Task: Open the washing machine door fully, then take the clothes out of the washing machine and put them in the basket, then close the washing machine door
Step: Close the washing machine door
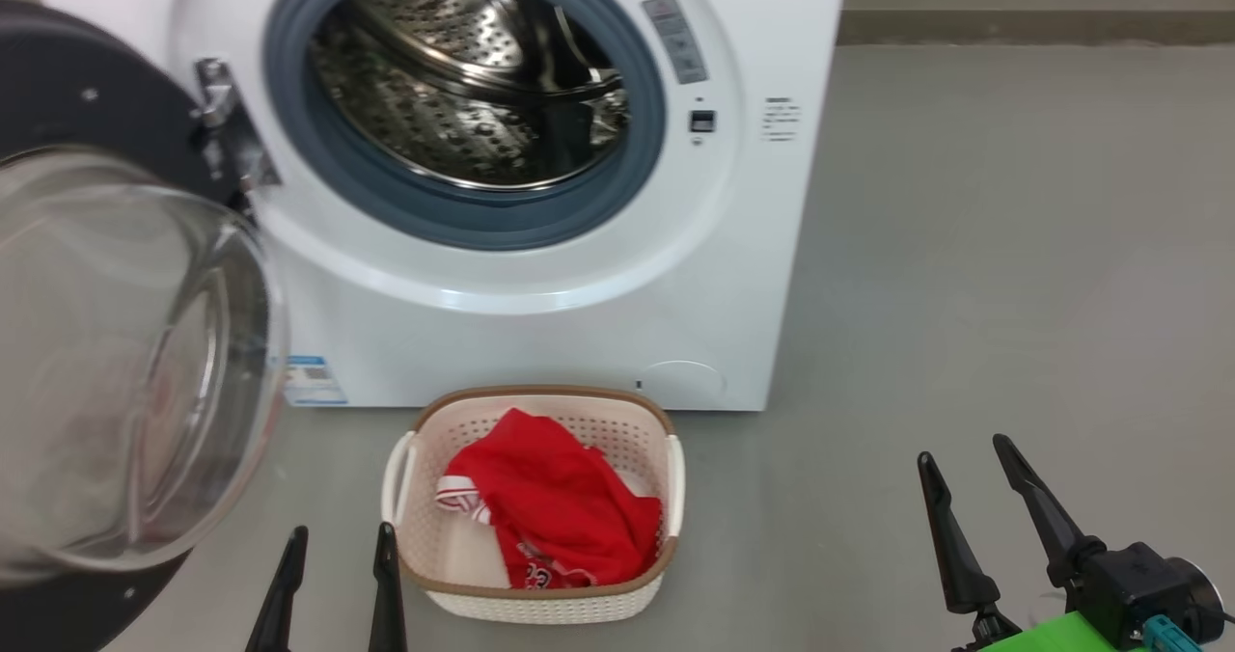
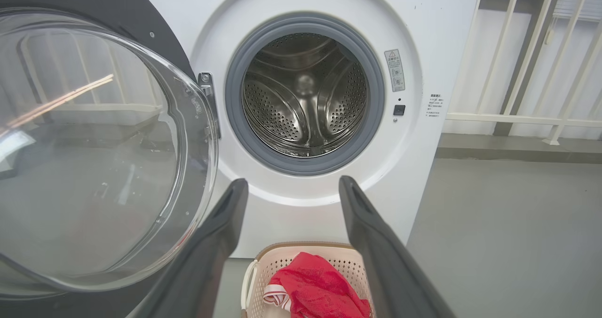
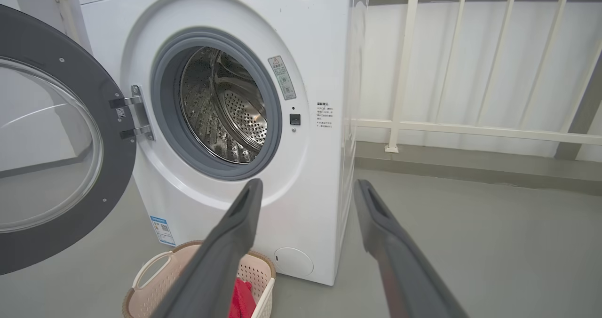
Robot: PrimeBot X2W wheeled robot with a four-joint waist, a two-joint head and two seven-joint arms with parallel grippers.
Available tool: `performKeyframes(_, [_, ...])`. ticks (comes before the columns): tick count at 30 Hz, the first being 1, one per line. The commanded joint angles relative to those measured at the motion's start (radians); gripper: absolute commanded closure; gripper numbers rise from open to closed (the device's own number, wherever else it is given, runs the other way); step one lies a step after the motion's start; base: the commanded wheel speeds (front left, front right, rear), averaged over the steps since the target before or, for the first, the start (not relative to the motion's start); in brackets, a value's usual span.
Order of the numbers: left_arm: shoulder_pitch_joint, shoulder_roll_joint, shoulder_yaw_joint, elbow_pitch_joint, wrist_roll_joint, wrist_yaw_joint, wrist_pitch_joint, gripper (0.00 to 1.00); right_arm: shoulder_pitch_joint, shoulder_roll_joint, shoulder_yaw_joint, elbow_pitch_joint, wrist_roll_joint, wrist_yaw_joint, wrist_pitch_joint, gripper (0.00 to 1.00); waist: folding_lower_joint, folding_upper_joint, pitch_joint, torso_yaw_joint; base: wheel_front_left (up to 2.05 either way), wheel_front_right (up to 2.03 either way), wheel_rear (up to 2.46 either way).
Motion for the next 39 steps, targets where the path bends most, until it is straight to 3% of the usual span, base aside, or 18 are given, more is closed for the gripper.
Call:
performKeyframes(1, [-0.023,0.007,0.034,-0.032,0.004,0.011,-0.007,0.0,-0.01,-0.012,0.027,-0.022,-0.003,0.006,-0.006,0.0,0.0,0.0,-0.01,0.069,0.0,0.0,0.0])
performKeyframes(11, [-0.01,0.008,0.029,-0.055,0.016,0.031,-0.009,0.0,0.0,-0.012,0.039,-0.022,-0.01,0.006,-0.006,0.0,0.0,0.0,-0.024,0.278,0.0,0.0,0.0])
performKeyframes(18, [0.002,0.017,0.03,-0.076,0.018,0.041,-0.001,0.0,0.01,-0.012,0.043,-0.022,0.0,0.006,-0.006,0.0,0.0,0.0,-0.039,0.387,0.0,0.0,0.0])
performKeyframes(35, [0.037,0.008,0.049,-0.128,0.007,0.083,-0.006,0.0,-0.026,-0.012,0.081,-0.001,-0.014,0.006,-0.006,0.0,0.0,0.0,-0.016,0.407,0.0,0.0,0.0])
performKeyframes(36, [0.037,0.009,0.048,-0.132,0.008,0.083,-0.007,0.11,-0.025,-0.012,0.081,0.0,-0.014,0.006,-0.006,0.0,0.0,0.0,-0.016,0.408,0.0,0.0,0.0])
performKeyframes(37, [0.036,0.009,0.048,-0.134,0.008,0.084,-0.007,0.78,-0.025,-0.012,0.081,0.0,-0.013,0.006,-0.006,0.0,0.0,0.0,-0.016,0.408,0.0,0.0,0.0])
performKeyframes(38, [0.034,0.009,0.049,-0.138,0.005,0.083,-0.007,1.0,-0.024,-0.012,0.08,0.001,-0.013,0.006,-0.006,0.0,0.0,0.0,-0.015,0.408,0.0,0.0,0.0])
performKeyframes(39, [0.032,0.011,0.05,-0.14,0.005,0.082,-0.008,1.0,-0.024,-0.012,0.08,0.001,-0.013,0.006,-0.006,0.0,0.0,0.0,-0.015,0.408,0.0,0.0,0.0])
